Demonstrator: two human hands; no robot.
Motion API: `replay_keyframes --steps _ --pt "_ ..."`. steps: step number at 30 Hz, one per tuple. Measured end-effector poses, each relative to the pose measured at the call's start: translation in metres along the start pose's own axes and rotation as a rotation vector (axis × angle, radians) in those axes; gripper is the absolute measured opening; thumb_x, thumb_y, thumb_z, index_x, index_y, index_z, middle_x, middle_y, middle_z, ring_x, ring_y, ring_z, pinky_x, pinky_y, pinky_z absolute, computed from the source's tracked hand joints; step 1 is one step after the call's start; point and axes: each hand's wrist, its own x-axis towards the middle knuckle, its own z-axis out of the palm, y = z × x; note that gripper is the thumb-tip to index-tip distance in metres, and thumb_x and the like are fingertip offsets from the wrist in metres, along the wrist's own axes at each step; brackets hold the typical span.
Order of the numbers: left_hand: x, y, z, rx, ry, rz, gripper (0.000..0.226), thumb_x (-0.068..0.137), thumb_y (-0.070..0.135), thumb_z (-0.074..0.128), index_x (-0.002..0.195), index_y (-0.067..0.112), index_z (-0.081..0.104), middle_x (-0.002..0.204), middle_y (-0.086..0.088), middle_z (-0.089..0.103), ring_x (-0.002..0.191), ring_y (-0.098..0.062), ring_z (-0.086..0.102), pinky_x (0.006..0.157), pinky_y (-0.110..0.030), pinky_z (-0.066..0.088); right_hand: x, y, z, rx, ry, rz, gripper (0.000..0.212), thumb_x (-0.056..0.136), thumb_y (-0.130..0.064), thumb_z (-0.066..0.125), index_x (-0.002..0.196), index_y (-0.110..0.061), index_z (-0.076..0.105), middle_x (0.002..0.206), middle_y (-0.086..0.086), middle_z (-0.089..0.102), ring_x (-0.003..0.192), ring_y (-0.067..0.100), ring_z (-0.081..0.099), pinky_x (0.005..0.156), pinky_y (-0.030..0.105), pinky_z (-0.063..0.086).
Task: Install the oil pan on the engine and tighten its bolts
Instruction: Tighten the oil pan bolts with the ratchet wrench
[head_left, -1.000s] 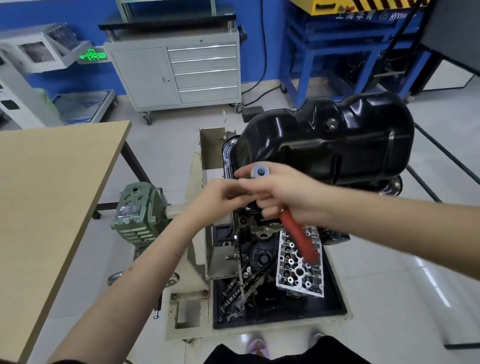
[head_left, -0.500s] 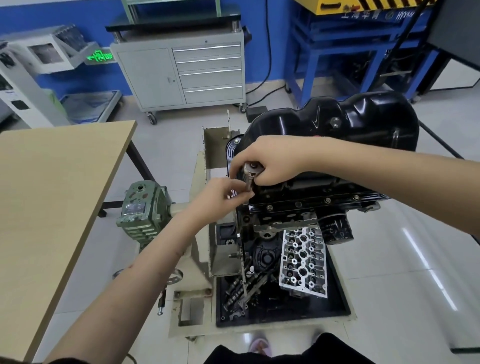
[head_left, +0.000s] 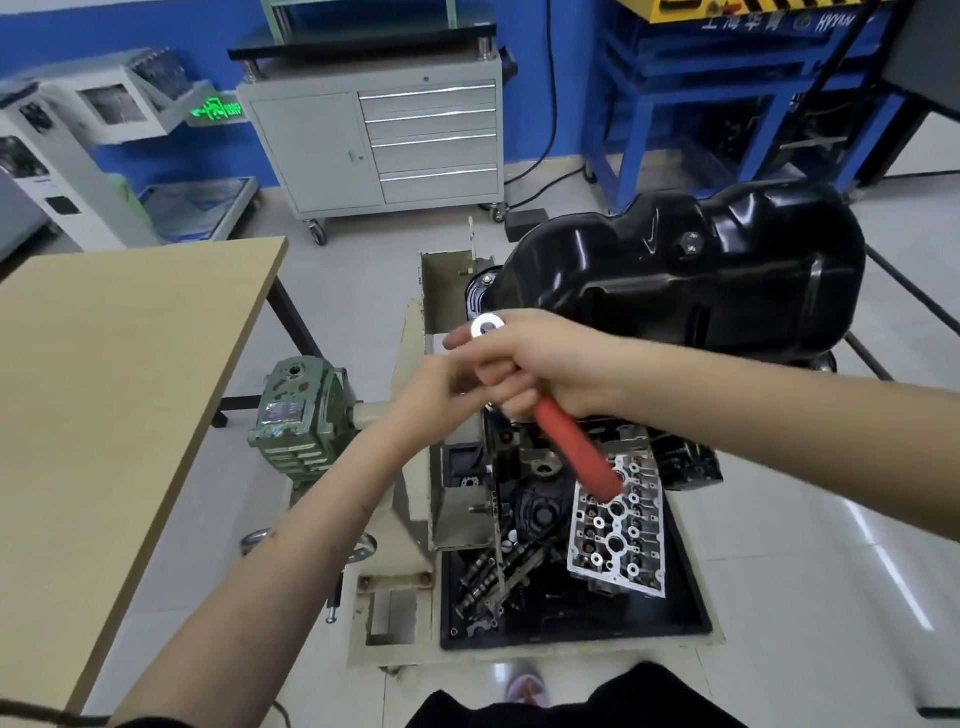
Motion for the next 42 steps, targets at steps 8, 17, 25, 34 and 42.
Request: replay_keyframes --steps 8,17,25,34,42 --pt "0.006 0.008 0.000 0.104 -0.092 0.012 0.018 0.088 0.021 0.060 0.084 0.005 0.067 0.074 0.000 0.066 0.067 -0.010 0.061 0.065 -0.013 0.046 0.002 -0.045 -0.034 -1.523 -0.141 -0.265 0.040 0.071 -0.009 0.054 0.104 -0.030 0.064 0.094 -0.002 0.064 0.082 0.023 0.057 0.075 0.038 0.048" --pt "0.002 0.007 0.003 -0.003 -0.063 0.023 0.016 0.085 0.007 0.062 0.077 0.021 0.064 0.064 0.021 0.060 0.060 0.012 0.056 0.061 -0.005 0.043 -0.010 0.007 -0.024 -0.154 0.023 -0.044 0.011 0.089 -0.009 0.057 0.099 -0.009 0.052 0.039 -0.009 0.034 0.031 0.002 0.025 0.032 0.013 0.024" --pt "-0.001 0.008 0.006 0.098 0.006 0.105 0.019 0.090 0.012 0.057 0.095 -0.002 0.067 0.085 -0.017 0.071 0.083 -0.029 0.067 0.080 -0.035 0.049 -0.020 -0.025 -0.043 -1.426 0.112 -0.443 0.023 0.080 -0.024 0.064 0.098 -0.009 0.059 0.070 -0.002 0.058 0.060 0.011 0.048 0.057 0.029 0.037" --pt "0.000 0.011 0.005 0.128 0.020 0.131 0.015 0.086 0.015 0.062 0.078 0.002 0.065 0.066 0.012 0.063 0.066 0.009 0.059 0.062 -0.004 0.042 -0.020 -0.029 -0.029 -1.887 0.279 -0.601 0.023 0.088 -0.032 0.052 0.101 -0.014 0.056 0.083 0.006 0.053 0.075 0.026 0.047 0.061 0.030 0.033" --pt "0.005 0.028 0.033 -0.123 0.147 0.056 0.037 0.083 -0.004 0.036 0.065 0.026 0.047 0.056 0.013 0.055 0.052 0.007 0.051 0.048 -0.006 0.036 -0.023 -0.004 -0.025 -0.638 0.192 -0.161 0.015 0.085 -0.014 0.062 0.094 -0.014 0.050 0.049 -0.002 0.048 0.031 0.004 0.035 0.032 0.017 0.030"
